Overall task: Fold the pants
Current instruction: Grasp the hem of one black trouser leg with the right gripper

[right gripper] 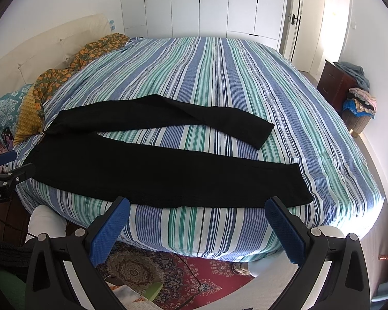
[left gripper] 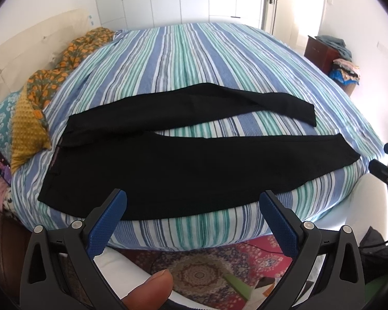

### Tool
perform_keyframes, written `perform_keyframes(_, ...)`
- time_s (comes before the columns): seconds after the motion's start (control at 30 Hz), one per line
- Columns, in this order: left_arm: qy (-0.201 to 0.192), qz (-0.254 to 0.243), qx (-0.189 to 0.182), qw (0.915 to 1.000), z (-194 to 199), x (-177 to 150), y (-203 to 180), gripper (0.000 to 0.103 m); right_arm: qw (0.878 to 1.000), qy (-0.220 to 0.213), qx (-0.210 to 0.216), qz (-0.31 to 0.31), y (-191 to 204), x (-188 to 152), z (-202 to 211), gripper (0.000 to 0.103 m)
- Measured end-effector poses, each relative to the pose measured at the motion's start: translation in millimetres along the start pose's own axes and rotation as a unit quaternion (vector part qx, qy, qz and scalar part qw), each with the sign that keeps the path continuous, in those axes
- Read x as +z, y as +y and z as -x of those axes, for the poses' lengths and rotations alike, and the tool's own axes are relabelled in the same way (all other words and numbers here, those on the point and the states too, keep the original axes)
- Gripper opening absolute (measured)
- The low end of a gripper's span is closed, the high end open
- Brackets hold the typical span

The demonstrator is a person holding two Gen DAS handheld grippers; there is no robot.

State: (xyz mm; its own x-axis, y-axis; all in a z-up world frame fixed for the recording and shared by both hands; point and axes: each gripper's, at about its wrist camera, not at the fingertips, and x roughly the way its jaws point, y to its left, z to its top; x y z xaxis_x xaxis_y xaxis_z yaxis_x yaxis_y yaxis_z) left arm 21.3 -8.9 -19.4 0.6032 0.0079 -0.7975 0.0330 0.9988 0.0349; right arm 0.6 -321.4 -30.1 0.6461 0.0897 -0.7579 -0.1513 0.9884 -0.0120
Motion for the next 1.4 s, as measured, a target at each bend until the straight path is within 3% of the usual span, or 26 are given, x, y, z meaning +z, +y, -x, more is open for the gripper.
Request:
perform_keyframes(0.1,0.007,-0.005,0.006,0.9999,-13,7,-4,0.102,0.998,-0.034,0.061,-0.005,-7,5,-11,0.103)
perform_keyframes(0.17,0.012,-0.006,0.013,0.9998,-20,11,-7,0.102,0.994,0.004,0.113,-0.014,-18,8,-44,0.103)
perform_keyframes(0.23,0.014,-0.007,0.018,0.9997,-24,13,-8,0.102,0.992,0.025,0.121,-0.011,-30,14,-80,0.103)
perform_keyframes(0.33,0.029,-0.002,0.021,0.9993,-33,10,-7,0.102,0.998,-0.004,0.044,0.047,-51,35,-126,0.103)
perform_keyframes(0.4,0.045,0.0,0.027,0.9987,-41,7,-6,0.102,0.996,-0.001,-0.003,0.085,-64,53,-166,0.103)
perform_keyframes(0.5,0.062,0.004,0.034,0.9975,-50,5,-5,0.102,0.99,0.023,-0.007,0.14,-71,73,-231,0.096)
perform_keyframes(0.6,0.081,0.012,0.036,0.996,-61,6,-3,0.102,0.978,0.071,-0.045,0.192,-70,81,-300,0.09)
perform_keyframes(0.63,0.089,0.014,0.037,0.9952,-65,6,-3,0.102,0.975,0.08,-0.054,0.2,-72,83,-319,0.076)
perform_keyframes(0.67,0.096,0.014,0.04,0.9945,-69,6,-3,0.102,0.973,0.092,-0.058,0.202,-77,87,-335,0.055)
perform_keyframes(0.7,0.099,0.014,0.042,0.9941,-72,5,-3,0.102,0.974,0.105,-0.048,0.193,-85,99,-345,0.009)
perform_keyframes(0.8,0.109,0.014,0.04,0.9931,-81,7,-3,0.102,0.989,0.094,-0.019,0.114,-124,173,-340,0.011)
perform_keyframes(0.83,0.113,0.014,0.036,0.9928,-84,8,-4,0.102,0.992,0.084,-0.021,0.097,-138,205,-338,0.018)
perform_keyframes(0.87,0.114,0.011,0.035,0.9928,-86,10,-5,0.102,0.994,0.073,-0.022,0.083,-154,234,-340,0.031)
perform_keyframes(0.9,0.111,0.008,0.036,0.9932,-87,13,-7,0.102,0.994,0.078,-0.038,0.066,-172,260,-348,0.076)
perform_keyframes(0.93,0.105,0.006,0.038,0.9937,-88,14,-9,0.102,0.992,0.094,-0.074,0.042,-194,279,-358,0.095)
perform_keyframes(1.0,0.097,0.01,0.038,0.9945,-91,16,-9,0.102,0.99,0.086,-0.112,-0.016,-234,299,-360,0.093)
perform_keyframes(1.1,0.115,0.021,0.023,0.9929,-104,14,-5,0.102,0.984,0.077,-0.046,-0.152,-285,274,-359,0.089)
perform_keyframes(1.2,0.136,0.02,0.016,0.9904,-115,13,-6,0.102,0.953,0.129,0.032,-0.272,-312,217,-387,0.074)
perform_keyframes(1.27,0.13,0.014,0.022,0.9911,-113,15,-9,0.102,0.93,0.157,0.058,-0.328,-316,181,-405,0.064)
perform_keyframes(1.37,0.13,0.019,0.024,0.991,-116,15,-9,0.102,0.917,0.121,0.08,-0.372,-315,161,-411,0.064)
perform_keyframes(1.4,0.137,0.021,0.022,0.9902,-120,15,-9,0.102,0.915,0.11,0.098,-0.376,-313,160,-411,0.057)
